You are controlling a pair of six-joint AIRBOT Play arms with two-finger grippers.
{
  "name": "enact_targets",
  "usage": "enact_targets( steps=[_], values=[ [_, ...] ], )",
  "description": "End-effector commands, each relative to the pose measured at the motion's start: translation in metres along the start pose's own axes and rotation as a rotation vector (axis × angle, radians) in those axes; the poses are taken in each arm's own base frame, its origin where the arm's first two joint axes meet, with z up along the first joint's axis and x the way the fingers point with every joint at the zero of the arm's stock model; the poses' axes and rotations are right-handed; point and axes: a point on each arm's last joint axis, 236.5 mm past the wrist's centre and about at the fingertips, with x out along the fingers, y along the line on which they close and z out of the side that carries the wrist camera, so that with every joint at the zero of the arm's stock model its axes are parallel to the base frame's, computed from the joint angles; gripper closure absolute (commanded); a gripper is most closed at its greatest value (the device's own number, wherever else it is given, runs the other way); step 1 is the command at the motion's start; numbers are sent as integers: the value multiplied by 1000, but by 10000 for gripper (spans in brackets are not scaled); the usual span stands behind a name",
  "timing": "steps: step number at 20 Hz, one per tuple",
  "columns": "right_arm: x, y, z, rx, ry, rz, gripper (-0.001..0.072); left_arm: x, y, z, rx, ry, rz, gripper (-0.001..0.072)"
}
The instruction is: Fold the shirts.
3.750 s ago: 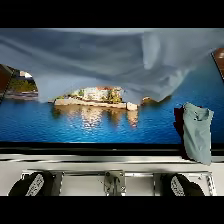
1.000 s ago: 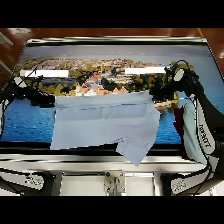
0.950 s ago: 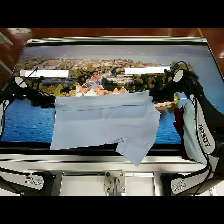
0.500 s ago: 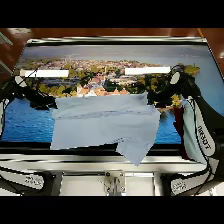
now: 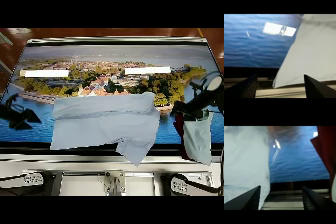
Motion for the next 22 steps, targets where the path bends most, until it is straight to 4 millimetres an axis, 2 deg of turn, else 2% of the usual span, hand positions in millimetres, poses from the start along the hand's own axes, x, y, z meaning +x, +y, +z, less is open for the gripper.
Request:
enact_targets(
  steps=[1,4,8,13,14,15,16,18,19,22],
  values=[
    [22,9,-28,79,-27,165,72,43,5,-58,-95,3,-168,-8],
    [36,17,-33,75,-24,173,72,71,11,-76,-143,26,-167,-8],
    [38,25,-26,46,-53,167,72,92,5,-85,-131,44,-149,-7],
    [39,26,-29,50,-40,170,72,102,-18,-68,-134,-14,-190,-2],
    [39,26,-30,49,-36,170,72,103,-22,-67,-142,-15,-192,65],
    [39,26,-31,50,-33,171,72,104,-25,-67,-134,-11,-193,288],
    [39,26,-31,51,-31,170,72,105,-29,-68,-125,-4,-196,438],
    [40,20,-38,51,-2,143,73,106,-35,-73,-108,20,-203,643],
    [43,16,-50,45,42,129,73,106,-36,-75,-105,26,-206,667],
    [58,20,-87,27,115,160,72,105,-41,-81,-73,51,-227,667]
  ],
)
